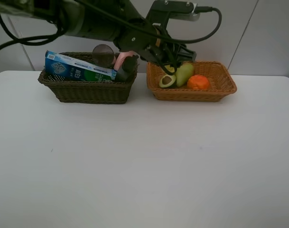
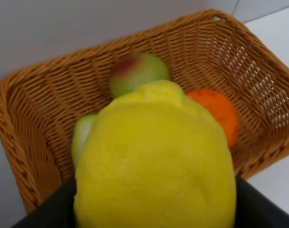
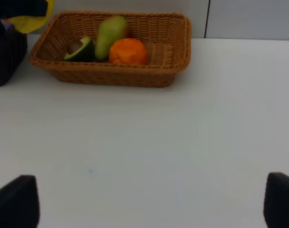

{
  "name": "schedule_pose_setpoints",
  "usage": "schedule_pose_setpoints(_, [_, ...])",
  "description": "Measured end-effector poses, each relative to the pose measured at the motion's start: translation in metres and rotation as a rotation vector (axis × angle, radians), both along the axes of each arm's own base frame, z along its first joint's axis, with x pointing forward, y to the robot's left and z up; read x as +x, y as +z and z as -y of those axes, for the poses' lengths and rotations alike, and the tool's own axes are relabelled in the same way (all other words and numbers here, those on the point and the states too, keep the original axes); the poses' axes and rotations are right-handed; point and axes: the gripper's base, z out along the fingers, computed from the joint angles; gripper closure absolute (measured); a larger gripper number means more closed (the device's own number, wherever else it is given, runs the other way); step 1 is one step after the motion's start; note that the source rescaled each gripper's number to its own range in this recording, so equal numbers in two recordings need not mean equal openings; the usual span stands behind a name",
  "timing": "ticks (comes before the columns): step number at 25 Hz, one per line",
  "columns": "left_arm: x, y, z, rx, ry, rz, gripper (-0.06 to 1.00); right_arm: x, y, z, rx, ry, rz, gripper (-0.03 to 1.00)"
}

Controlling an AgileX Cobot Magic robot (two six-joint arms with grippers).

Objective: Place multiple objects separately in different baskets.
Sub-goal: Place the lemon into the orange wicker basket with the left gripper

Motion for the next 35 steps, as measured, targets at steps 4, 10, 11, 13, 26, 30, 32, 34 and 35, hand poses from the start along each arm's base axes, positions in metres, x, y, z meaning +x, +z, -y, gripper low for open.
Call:
schedule_pose_setpoints(4, [0.018, -0.01, 0.009, -0.013, 0.011, 0.013, 0.2, 0.0, 0.0, 0.0, 0.0, 0.0, 0.0, -0.03])
schedule_pose_setpoints(10, [0.041, -0.025, 0.019, -0.027, 0.023, 0.031, 0.2, 0.0, 0.0, 0.0, 0.0, 0.0, 0.0, -0.03])
schedule_pose_setpoints(11, [0.045, -0.029, 0.019, -0.025, 0.028, 0.029, 0.2, 0.0, 0.0, 0.0, 0.0, 0.0, 0.0, -0.03])
schedule_pose_setpoints(13, [0.051, -0.036, 0.021, -0.025, 0.032, 0.03, 0.2, 0.0, 0.0, 0.0, 0.0, 0.0, 0.0, -0.03])
schedule_pose_setpoints(26, [0.066, -0.054, 0.015, -0.017, 0.036, 0.044, 0.2, 0.0, 0.0, 0.0, 0.0, 0.0, 0.0, -0.03])
schedule_pose_setpoints(30, [0.067, -0.053, 0.016, -0.006, 0.024, 0.056, 0.2, 0.0, 0.0, 0.0, 0.0, 0.0, 0.0, -0.03])
schedule_pose_setpoints(32, [0.067, -0.053, 0.016, 0.011, 0.01, 0.067, 0.2, 0.0, 0.0, 0.0, 0.0, 0.0, 0.0, -0.03])
schedule_pose_setpoints(34, [0.067, -0.054, 0.015, 0.037, -0.008, 0.081, 0.14, 0.0, 0.0, 0.0, 0.0, 0.0, 0.0, -0.03])
schedule_pose_setpoints(35, [0.067, -0.055, 0.015, 0.048, -0.015, 0.084, 0.06, 0.0, 0.0, 0.0, 0.0, 0.0, 0.0, -0.03])
